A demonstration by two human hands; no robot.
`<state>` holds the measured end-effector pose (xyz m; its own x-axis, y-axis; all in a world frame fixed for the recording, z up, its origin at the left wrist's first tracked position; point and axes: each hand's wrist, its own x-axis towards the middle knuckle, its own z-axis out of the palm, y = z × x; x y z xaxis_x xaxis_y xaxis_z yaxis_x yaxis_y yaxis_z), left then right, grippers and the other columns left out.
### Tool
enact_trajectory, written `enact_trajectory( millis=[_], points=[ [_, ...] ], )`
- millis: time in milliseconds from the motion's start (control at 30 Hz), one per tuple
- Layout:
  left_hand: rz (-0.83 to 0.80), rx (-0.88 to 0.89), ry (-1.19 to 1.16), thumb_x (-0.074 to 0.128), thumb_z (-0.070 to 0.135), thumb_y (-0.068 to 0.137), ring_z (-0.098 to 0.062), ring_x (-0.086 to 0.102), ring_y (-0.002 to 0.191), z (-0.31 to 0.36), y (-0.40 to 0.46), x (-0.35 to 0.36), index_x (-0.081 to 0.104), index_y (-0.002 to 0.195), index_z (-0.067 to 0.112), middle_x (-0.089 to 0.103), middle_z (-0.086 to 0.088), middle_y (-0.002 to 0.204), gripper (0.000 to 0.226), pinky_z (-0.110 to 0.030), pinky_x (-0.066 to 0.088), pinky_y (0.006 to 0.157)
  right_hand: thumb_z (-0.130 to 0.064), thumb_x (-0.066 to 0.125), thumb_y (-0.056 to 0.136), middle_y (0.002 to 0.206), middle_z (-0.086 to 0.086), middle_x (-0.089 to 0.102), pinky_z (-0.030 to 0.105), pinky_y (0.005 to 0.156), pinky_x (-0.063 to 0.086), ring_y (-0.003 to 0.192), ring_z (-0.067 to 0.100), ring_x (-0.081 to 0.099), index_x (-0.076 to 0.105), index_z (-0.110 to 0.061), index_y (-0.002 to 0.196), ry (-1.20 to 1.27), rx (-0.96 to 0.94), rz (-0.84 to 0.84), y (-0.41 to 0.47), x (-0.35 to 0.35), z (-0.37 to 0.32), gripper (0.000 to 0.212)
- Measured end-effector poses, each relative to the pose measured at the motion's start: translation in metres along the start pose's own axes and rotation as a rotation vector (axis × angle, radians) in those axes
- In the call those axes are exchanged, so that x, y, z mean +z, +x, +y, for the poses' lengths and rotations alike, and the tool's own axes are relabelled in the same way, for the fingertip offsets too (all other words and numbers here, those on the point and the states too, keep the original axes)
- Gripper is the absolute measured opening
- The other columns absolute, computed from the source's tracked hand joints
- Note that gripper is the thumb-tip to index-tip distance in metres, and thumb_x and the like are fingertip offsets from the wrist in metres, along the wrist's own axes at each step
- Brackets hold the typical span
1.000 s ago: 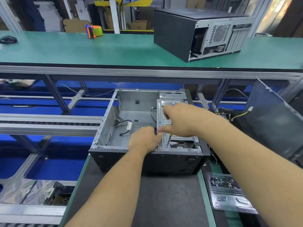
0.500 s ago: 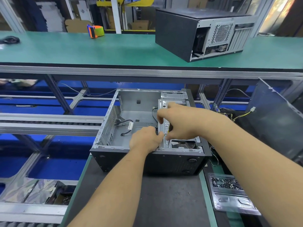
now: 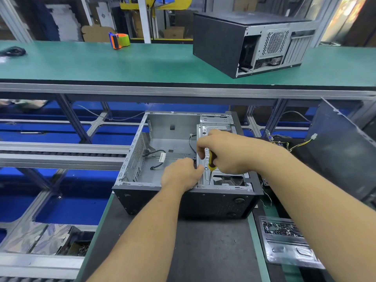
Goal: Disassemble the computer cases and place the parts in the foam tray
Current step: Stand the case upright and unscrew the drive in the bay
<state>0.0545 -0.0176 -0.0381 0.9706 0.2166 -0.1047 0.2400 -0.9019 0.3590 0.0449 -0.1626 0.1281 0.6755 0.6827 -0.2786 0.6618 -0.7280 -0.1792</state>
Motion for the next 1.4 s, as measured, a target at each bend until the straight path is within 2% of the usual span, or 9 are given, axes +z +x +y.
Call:
enact_trajectory(
  millis=[100,200,300,433,633,833,1000,1267,1400],
  points=[
    [-0.008,0.004,0.002,0.04,0.057,0.098,-0.018,0.055,0.068,0.0,0.0,-0.001,0.047,0.07,0.022,0.062,0.001,0.077,0.046,-0.034,0.04,0.06,-0.028,0.065,0.092,0.098,-0.004,0.037,0.029,0.067,0.039,0.078,0.014,0.049,0.046,-0.027,0.11,-0.031,0.081,-0.007,0.0,0.003,-0.001,0.026],
    [-0.017,0.002,-0.008,0.038,0.053,0.097,-0.021,0.06,0.071,0.001,-0.001,-0.001,0.053,0.075,0.02,0.065,0.0,0.078,0.042,-0.036,0.047,0.064,-0.06,0.052,0.095,0.08,-0.003,0.043,0.034,0.062,0.041,0.074,0.019,0.05,0.044,-0.017,0.088,-0.151,0.245,0.064,0.003,0.002,0.001,0.045],
    [-0.003,-0.012,-0.013,0.039,0.053,0.097,-0.021,0.058,0.069,0.001,-0.001,0.0,0.047,0.068,0.021,0.064,0.0,0.076,0.044,-0.034,0.042,0.061,-0.047,0.042,0.105,0.075,0.003,0.047,0.033,0.057,0.036,0.065,0.02,0.048,0.044,-0.014,0.077,-0.174,0.243,0.183,0.008,0.009,0.008,0.043],
    [0.003,-0.02,-0.012,0.04,0.056,0.097,-0.023,0.056,0.07,0.0,0.001,0.001,0.044,0.068,0.021,0.062,-0.001,0.076,0.046,-0.035,0.043,0.063,-0.024,0.055,0.1,0.088,-0.002,0.05,0.033,0.068,0.038,0.084,0.023,0.053,0.048,-0.021,0.101,0.066,0.114,0.305,0.006,0.017,0.014,0.008],
    [-0.003,-0.029,0.003,0.04,0.06,0.097,-0.023,0.058,0.076,0.0,0.002,0.002,0.047,0.076,0.024,0.062,0.001,0.083,0.042,-0.036,0.043,0.064,0.005,0.056,0.089,0.089,-0.015,0.051,0.027,0.072,0.049,0.083,0.011,0.058,0.055,-0.025,0.114,0.395,-0.014,0.435,0.004,0.028,0.013,0.038],
    [0.05,-0.008,-0.007,0.037,0.053,0.1,-0.021,0.055,0.075,0.0,-0.001,0.001,0.045,0.083,0.025,0.059,0.003,0.082,0.034,-0.038,0.039,0.065,-0.011,0.065,0.094,0.086,-0.015,0.052,0.024,0.072,0.046,0.084,0.014,0.06,0.052,-0.026,0.116,0.451,0.002,0.506,0.008,0.041,0.02,0.03],
    [0.136,0.037,-0.018,0.03,0.032,0.106,-0.016,0.048,0.063,-0.001,-0.004,-0.001,0.042,0.091,0.022,0.055,0.001,0.077,0.022,-0.036,0.037,0.06,-0.011,0.062,0.096,0.084,-0.013,0.055,0.015,0.06,0.042,0.069,0.003,0.058,0.052,-0.029,0.112,0.462,0.033,0.549,0.007,0.038,0.025,0.026],
    [0.161,0.14,-0.078,0.026,0.035,0.105,-0.016,0.046,0.061,-0.002,-0.012,-0.003,0.038,0.087,0.025,0.051,0.004,0.07,0.023,-0.036,0.031,0.055,-0.01,0.062,0.096,0.09,0.0,0.06,0.039,0.075,0.056,0.082,0.024,0.066,0.052,-0.024,0.113,0.487,0.045,0.616,0.007,0.03,0.028,0.025],
    [0.162,0.114,-0.069,0.026,0.034,0.104,-0.016,0.045,0.061,-0.002,-0.01,-0.001,0.04,0.089,0.024,0.05,0.004,0.071,0.023,-0.038,0.034,0.059,-0.01,0.062,0.096,0.089,0.0,0.059,0.041,0.078,0.056,0.083,0.025,0.065,0.052,-0.024,0.113,0.486,0.058,0.565,0.01,0.039,0.027,0.024]
  ],
)
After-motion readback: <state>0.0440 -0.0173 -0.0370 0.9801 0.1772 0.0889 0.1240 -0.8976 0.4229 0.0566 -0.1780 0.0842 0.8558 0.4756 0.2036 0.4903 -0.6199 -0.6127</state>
